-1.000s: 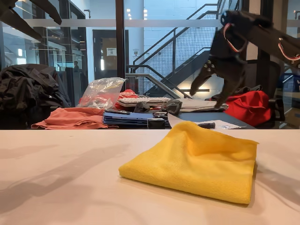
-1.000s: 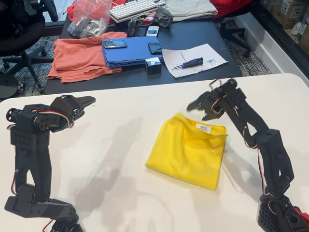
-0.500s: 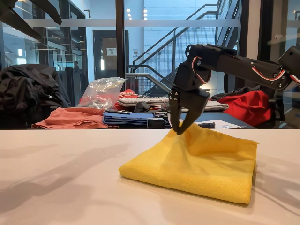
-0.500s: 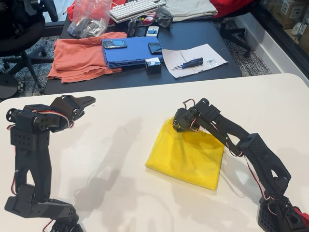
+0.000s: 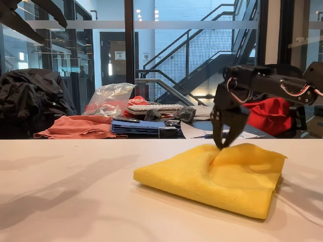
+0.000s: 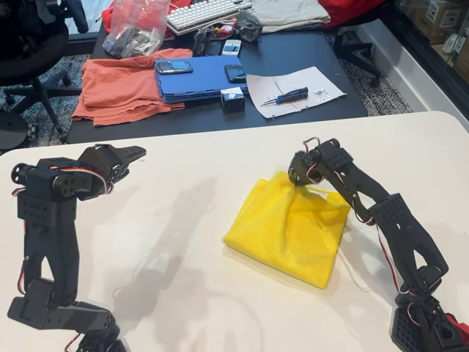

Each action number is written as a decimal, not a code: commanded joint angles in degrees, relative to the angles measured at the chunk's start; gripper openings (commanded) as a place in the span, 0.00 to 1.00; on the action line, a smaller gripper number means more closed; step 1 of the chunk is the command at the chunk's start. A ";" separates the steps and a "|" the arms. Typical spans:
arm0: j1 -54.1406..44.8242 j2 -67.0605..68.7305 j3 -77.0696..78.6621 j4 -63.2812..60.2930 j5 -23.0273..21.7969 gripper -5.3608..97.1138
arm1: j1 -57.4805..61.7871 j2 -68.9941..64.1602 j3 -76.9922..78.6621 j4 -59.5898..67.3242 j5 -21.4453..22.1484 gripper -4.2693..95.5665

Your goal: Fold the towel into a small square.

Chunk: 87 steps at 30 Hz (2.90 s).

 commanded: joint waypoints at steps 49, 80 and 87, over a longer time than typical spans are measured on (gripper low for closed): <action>-0.70 1.58 -10.81 14.41 6.42 0.05 | -0.09 1.05 -1.41 -0.35 0.09 0.26; -6.94 -0.70 -10.81 9.40 20.83 0.05 | -0.09 0.26 -1.41 -0.44 0.18 0.26; -6.77 20.92 -10.02 10.46 20.74 0.05 | -0.09 0.44 -1.41 -0.44 0.18 0.26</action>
